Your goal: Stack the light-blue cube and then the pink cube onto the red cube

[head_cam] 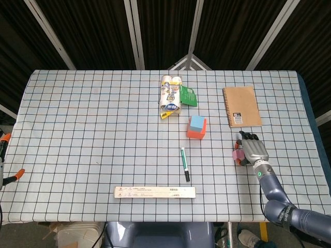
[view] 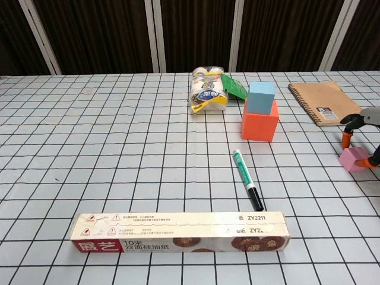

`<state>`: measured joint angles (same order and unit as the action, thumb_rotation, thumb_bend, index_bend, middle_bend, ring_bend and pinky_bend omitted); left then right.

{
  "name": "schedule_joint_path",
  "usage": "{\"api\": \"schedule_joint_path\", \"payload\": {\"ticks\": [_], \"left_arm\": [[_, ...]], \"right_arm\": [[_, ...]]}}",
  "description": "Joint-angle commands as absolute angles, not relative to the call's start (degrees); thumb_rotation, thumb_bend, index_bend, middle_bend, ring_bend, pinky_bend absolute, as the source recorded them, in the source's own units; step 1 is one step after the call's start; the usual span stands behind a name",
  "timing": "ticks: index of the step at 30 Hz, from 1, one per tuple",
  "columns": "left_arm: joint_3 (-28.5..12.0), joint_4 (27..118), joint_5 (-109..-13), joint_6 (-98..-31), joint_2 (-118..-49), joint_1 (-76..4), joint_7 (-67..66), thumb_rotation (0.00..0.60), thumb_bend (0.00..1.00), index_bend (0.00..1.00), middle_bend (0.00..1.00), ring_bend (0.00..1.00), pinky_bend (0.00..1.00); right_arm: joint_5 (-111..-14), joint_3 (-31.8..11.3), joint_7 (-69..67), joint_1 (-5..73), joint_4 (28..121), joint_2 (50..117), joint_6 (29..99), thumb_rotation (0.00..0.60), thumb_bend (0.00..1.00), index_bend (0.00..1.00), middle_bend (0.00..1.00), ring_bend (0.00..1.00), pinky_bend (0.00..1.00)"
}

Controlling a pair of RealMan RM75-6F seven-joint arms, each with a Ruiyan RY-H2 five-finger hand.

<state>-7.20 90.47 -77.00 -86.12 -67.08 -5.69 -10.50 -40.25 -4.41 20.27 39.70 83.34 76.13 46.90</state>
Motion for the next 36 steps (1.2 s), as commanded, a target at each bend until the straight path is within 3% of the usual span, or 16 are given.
{"api": "schedule_joint_path", "payload": {"ticks": [1, 13, 21, 28, 36], "left_arm": [[-7.2, 90.5, -76.9, -86.1, -67.2, -5.8, -10.7, 0.600, 0.16, 0.04, 0.00, 0.00, 0.00], [-7.0, 90.7, -77.2, -86.0, -67.3, -5.8, -11.0, 0.600, 0.16, 0.04, 0.00, 0.00, 0.00], [-6.9, 90.7, -77.5, -85.7, -67.0, -5.9, -10.3, 0.600, 0.16, 0.04, 0.00, 0.00, 0.00], [-7.0, 90.5, -77.5, -85.5, -66.4, -5.8, -8.5, 0.600, 0.16, 0.04, 0.00, 0.00, 0.00], [-6.8, 90.2, -78.1, -85.1, -65.6, -5.8, -6.2, 0.600, 0.16, 0.04, 0.00, 0.00, 0.00]], "right_arm": [[-40.6, -4.4, 19.8, 39.6, 82.7, 76.2, 46.4, 0.600, 0.35, 0.43, 0.00, 0.00, 0.00], [-42.2, -4.6, 18.4, 39.0, 83.0, 75.5, 46.5, 0.600, 0.35, 0.48, 0.00, 0.00, 0.00], [-41.3, -6.3, 21.1, 40.1, 89.8, 70.2, 49.2, 0.600, 0.35, 0.48, 0.00, 0.00, 0.00], [-28.0, -9.9, 31.6, 47.6, 97.5, 63.6, 52.6, 0.600, 0.39, 0.48, 0.00, 0.00, 0.00], [-8.9, -14.6, 45.8, 59.9, 104.2, 63.3, 59.6, 0.600, 0.40, 0.48, 0.00, 0.00, 0.00]]}}
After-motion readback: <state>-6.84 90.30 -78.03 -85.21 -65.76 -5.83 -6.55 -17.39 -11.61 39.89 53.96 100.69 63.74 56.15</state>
